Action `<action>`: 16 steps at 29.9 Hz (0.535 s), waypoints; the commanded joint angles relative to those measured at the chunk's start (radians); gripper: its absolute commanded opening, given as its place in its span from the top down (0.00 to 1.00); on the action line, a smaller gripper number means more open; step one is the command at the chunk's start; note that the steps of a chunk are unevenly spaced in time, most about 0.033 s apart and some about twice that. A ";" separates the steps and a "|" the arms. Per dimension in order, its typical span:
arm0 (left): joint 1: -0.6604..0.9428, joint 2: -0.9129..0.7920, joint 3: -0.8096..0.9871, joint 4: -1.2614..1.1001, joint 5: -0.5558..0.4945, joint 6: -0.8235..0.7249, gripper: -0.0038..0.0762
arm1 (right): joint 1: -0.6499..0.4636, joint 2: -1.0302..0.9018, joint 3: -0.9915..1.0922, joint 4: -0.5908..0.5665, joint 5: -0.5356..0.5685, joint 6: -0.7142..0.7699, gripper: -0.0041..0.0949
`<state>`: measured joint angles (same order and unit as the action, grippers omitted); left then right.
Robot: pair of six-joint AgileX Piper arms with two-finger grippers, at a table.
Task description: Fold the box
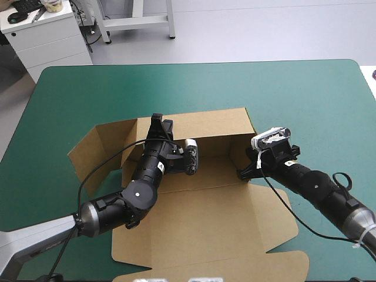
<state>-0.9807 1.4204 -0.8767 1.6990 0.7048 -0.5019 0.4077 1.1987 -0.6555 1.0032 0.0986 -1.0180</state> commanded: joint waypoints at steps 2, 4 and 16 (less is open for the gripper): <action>-0.006 -0.028 -0.029 0.101 0.007 -0.041 0.61 | 0.006 -0.027 -0.028 0.019 -0.016 -0.009 0.97; -0.006 -0.028 -0.029 0.101 0.012 -0.066 0.48 | 0.006 -0.027 -0.028 0.022 -0.040 -0.009 0.97; -0.159 -0.028 -0.029 0.103 0.212 -0.063 0.37 | 0.004 0.006 -0.059 0.028 -0.198 -0.003 0.97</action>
<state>-1.0943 1.4204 -0.8767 1.7025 0.8264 -0.5507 0.4113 1.2090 -0.6604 1.0127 -0.0216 -1.0256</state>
